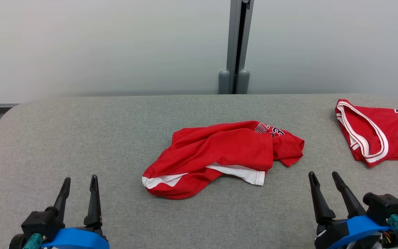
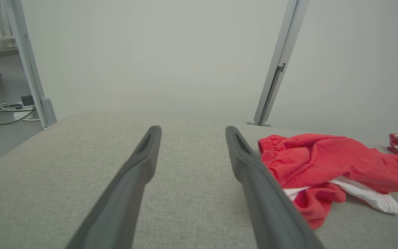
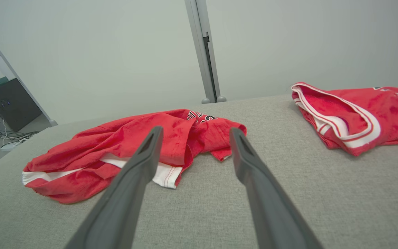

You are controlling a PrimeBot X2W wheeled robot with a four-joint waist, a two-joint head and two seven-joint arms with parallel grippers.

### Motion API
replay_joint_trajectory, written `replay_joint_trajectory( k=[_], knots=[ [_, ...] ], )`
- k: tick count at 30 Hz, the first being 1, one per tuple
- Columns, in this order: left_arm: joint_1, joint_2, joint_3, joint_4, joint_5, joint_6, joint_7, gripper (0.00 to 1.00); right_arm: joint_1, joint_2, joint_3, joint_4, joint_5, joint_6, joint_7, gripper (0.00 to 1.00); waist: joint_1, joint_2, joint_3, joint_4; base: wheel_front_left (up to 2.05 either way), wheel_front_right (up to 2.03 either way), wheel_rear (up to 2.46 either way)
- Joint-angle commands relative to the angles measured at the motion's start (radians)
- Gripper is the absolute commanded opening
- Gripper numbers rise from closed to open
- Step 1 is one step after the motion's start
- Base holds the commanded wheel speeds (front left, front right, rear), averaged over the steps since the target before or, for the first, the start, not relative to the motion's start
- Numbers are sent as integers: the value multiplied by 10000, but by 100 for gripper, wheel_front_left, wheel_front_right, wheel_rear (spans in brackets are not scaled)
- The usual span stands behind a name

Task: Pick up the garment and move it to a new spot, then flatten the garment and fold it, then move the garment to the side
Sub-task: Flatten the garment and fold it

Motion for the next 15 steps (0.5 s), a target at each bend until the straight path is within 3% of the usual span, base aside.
replay_joint_trajectory(
  k=[1,7,15],
  knots=[
    [142,-30,69,60,48,-98,-42,100,115,-21,-26,-26,10,4,-86,100,1,1,-20,19,0,0,0],
    [199,-89,116,298,187,-419,-42,100,95,-21,-8,29,62,5,-118,100,1,1,-31,30,0,0,0],
    [89,-201,40,589,295,-529,-42,100,85,-21,36,80,99,5,-135,100,1,1,25,22,0,0,0]
  ],
)
